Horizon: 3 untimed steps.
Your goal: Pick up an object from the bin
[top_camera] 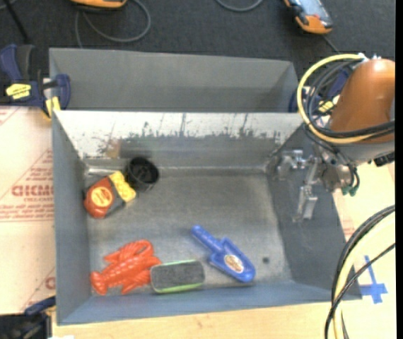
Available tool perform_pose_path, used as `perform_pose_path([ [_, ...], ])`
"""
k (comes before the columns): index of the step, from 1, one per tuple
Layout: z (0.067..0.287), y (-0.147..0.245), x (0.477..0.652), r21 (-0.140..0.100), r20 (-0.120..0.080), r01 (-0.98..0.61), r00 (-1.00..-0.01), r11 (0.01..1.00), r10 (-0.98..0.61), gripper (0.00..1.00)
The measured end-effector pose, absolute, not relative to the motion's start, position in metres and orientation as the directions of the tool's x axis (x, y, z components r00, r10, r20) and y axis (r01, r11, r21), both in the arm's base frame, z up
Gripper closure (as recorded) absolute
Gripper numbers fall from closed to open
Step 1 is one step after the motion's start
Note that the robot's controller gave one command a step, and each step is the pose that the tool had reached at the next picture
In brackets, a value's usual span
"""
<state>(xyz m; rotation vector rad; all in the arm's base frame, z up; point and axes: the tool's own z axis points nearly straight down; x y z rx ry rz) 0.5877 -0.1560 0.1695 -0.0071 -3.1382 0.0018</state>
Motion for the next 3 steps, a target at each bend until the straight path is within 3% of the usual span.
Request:
perform_pose_path([
  [1, 0.174, -0.155, 0.59, -0.003, -0.004, 0.0, -1.0, 1.0, 0.0, 0.0],
  [2, 0.118, -0.108, 0.587, -0.003, -0.005, -0.147, -0.989, 0.989, -0.147, 0.0],
  [3, 0.126, -0.066, 0.544, 0.002, -0.002, -0.174, -0.985, 0.985, -0.174, 0.0],
])
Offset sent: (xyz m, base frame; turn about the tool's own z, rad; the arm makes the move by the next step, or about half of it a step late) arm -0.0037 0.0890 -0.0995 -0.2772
